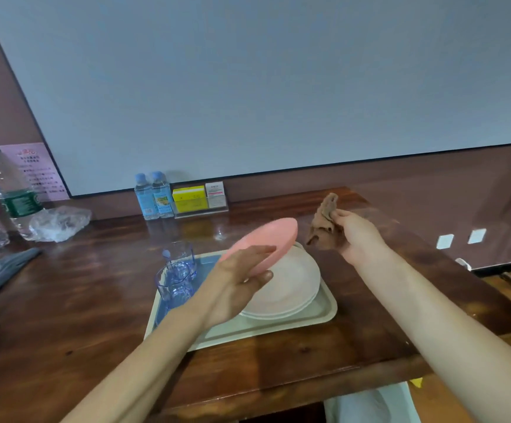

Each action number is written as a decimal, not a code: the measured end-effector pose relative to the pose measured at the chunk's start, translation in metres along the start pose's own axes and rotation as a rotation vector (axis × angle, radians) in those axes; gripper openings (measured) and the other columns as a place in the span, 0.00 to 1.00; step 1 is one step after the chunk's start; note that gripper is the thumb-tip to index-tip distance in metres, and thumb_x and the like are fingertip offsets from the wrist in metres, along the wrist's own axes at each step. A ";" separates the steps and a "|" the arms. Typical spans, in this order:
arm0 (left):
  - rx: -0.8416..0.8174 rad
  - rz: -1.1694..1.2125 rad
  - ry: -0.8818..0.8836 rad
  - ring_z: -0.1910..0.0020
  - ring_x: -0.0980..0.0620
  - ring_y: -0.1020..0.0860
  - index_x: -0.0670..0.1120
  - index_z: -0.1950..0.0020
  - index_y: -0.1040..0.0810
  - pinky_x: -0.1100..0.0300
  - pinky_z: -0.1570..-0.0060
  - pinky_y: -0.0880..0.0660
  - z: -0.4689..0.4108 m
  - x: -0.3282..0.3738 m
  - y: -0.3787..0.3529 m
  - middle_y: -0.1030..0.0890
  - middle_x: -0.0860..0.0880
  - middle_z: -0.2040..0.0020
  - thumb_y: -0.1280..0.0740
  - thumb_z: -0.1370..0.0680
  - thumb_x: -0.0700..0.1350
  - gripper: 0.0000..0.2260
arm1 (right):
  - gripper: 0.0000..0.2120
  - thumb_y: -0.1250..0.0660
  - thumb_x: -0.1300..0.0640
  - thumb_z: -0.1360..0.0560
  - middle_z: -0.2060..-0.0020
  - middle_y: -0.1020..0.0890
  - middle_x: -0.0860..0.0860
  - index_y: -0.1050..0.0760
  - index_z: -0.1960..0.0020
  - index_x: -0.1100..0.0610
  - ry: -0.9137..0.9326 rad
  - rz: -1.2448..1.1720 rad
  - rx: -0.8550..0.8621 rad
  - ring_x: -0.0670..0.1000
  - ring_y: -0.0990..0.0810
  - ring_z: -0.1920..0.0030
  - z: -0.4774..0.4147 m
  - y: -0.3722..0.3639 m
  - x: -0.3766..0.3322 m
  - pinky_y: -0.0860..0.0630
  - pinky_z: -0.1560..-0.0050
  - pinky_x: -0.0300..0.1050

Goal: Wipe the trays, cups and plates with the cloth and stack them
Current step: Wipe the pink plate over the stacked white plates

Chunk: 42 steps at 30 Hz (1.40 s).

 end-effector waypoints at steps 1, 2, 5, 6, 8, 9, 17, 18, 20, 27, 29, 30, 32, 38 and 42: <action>-0.001 0.080 0.045 0.45 0.62 0.22 0.60 0.33 0.20 0.71 0.42 0.29 0.001 0.004 -0.003 0.18 0.61 0.42 0.29 0.16 0.45 0.14 | 0.11 0.35 0.63 0.16 0.44 0.14 0.54 0.19 0.36 0.56 -0.015 -0.025 -0.017 0.55 0.14 0.45 0.005 0.003 -0.002 0.18 0.48 0.52; 0.023 0.210 0.102 0.50 0.60 0.22 0.59 0.37 0.19 0.71 0.49 0.28 0.001 0.004 -0.006 0.18 0.60 0.49 0.28 0.18 0.47 0.11 | 0.11 0.35 0.63 0.16 0.44 0.14 0.54 0.19 0.37 0.56 0.002 -0.018 -0.034 0.54 0.14 0.46 0.013 0.004 -0.003 0.18 0.48 0.51; 0.147 0.517 0.153 0.53 0.50 0.19 0.52 0.39 0.16 0.64 0.56 0.23 -0.006 0.012 -0.002 0.14 0.53 0.51 0.31 0.26 0.51 0.16 | 0.10 0.33 0.62 0.17 0.45 0.13 0.51 0.17 0.43 0.50 0.208 0.095 -0.058 0.53 0.14 0.43 0.046 -0.005 -0.010 0.19 0.48 0.50; 0.131 0.593 0.148 0.49 0.46 0.16 0.52 0.36 0.17 0.59 0.52 0.21 -0.007 0.014 0.001 0.12 0.49 0.46 0.32 0.25 0.53 0.18 | 0.10 0.32 0.61 0.18 0.46 0.13 0.49 0.17 0.44 0.49 0.313 0.149 -0.084 0.51 0.14 0.44 0.058 -0.013 -0.014 0.19 0.49 0.48; 0.026 0.752 0.135 0.38 0.40 0.16 0.50 0.29 0.19 0.47 0.40 0.19 -0.006 0.020 0.003 0.14 0.42 0.36 0.35 0.18 0.56 0.20 | 0.10 0.31 0.61 0.18 0.48 0.13 0.46 0.16 0.43 0.49 0.570 0.289 -0.147 0.46 0.14 0.46 0.078 -0.032 -0.020 0.18 0.47 0.45; -0.013 0.828 0.142 0.34 0.39 0.17 0.48 0.26 0.21 0.45 0.35 0.20 -0.006 0.024 0.003 0.16 0.40 0.33 0.39 0.14 0.56 0.21 | 0.10 0.31 0.62 0.19 0.48 0.13 0.45 0.15 0.43 0.51 0.714 0.392 -0.165 0.44 0.15 0.46 0.084 -0.041 -0.022 0.18 0.44 0.44; 0.048 1.378 0.301 0.35 0.44 0.16 0.45 0.37 0.13 0.46 0.29 0.26 -0.016 0.018 0.003 0.15 0.43 0.37 0.51 0.14 0.68 0.35 | 0.10 0.34 0.64 0.19 0.47 0.17 0.46 0.14 0.47 0.54 1.244 0.910 -0.348 0.52 0.23 0.47 0.107 -0.081 0.016 0.26 0.43 0.49; 0.038 1.439 0.305 0.36 0.44 0.17 0.44 0.40 0.13 0.46 0.27 0.29 -0.016 0.016 0.004 0.15 0.43 0.39 0.50 0.16 0.71 0.37 | 0.10 0.34 0.63 0.19 0.47 0.17 0.47 0.14 0.47 0.55 1.261 0.911 -0.369 0.52 0.23 0.46 0.111 -0.079 0.023 0.26 0.44 0.49; 0.030 1.510 0.335 0.38 0.42 0.19 0.40 0.44 0.13 0.47 0.23 0.36 -0.016 0.011 0.006 0.17 0.41 0.42 0.50 0.19 0.76 0.43 | 0.13 0.38 0.58 0.20 0.48 0.16 0.49 0.14 0.47 0.57 1.282 0.926 -0.407 0.53 0.22 0.45 0.120 -0.072 0.033 0.25 0.45 0.50; -0.155 1.536 0.277 0.20 0.34 0.32 0.35 0.20 0.30 0.38 0.19 0.40 -0.017 0.009 0.000 0.31 0.30 0.21 0.50 0.25 0.83 0.56 | 0.14 0.39 0.55 0.20 0.46 0.18 0.51 0.16 0.46 0.59 1.388 1.053 -0.559 0.57 0.21 0.47 0.127 -0.037 0.044 0.22 0.48 0.52; -0.110 1.524 0.275 0.28 0.35 0.24 0.36 0.27 0.22 0.41 0.21 0.34 -0.018 0.009 -0.004 0.24 0.31 0.28 0.49 0.25 0.82 0.53 | 0.14 0.40 0.58 0.19 0.47 0.18 0.53 0.16 0.47 0.60 1.398 1.025 -0.553 0.57 0.22 0.46 0.120 -0.042 0.039 0.24 0.45 0.50; -0.081 1.497 0.259 0.33 0.38 0.20 0.38 0.31 0.18 0.43 0.25 0.30 -0.017 0.011 -0.007 0.20 0.34 0.34 0.49 0.24 0.82 0.51 | 0.13 0.40 0.61 0.19 0.47 0.18 0.53 0.16 0.46 0.60 1.390 1.004 -0.525 0.56 0.23 0.46 0.114 -0.047 0.033 0.25 0.43 0.48; -0.050 1.444 0.254 0.30 0.40 0.21 0.42 0.28 0.20 0.44 0.22 0.33 -0.014 0.018 -0.008 0.20 0.38 0.31 0.48 0.23 0.80 0.47 | 0.13 0.38 0.68 0.21 0.46 0.18 0.52 0.17 0.44 0.60 1.363 0.993 -0.443 0.55 0.24 0.46 0.098 -0.059 0.020 0.26 0.44 0.46; 0.048 1.050 0.228 0.31 0.39 0.20 0.43 0.28 0.21 0.47 0.41 0.17 -0.031 0.042 0.005 0.15 0.47 0.37 0.22 0.25 0.62 0.33 | 0.15 0.39 0.63 0.20 0.46 0.18 0.50 0.17 0.40 0.57 1.217 1.018 -0.324 0.53 0.22 0.47 0.058 -0.075 -0.008 0.25 0.46 0.48; -0.076 1.028 0.119 0.37 0.40 0.22 0.45 0.23 0.26 0.37 0.33 0.24 -0.009 0.036 0.002 0.20 0.42 0.37 0.30 0.23 0.37 0.28 | 0.12 0.37 0.61 0.17 0.45 0.19 0.50 0.18 0.38 0.56 1.227 1.018 -0.281 0.51 0.22 0.46 0.063 -0.072 -0.006 0.22 0.47 0.49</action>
Point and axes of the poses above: each hand's wrist, its own z-axis away from the middle knuckle, its own y-axis out of the back of the hand, x = y × z, the point moved 1 cm from there along -z, towards the middle knuckle
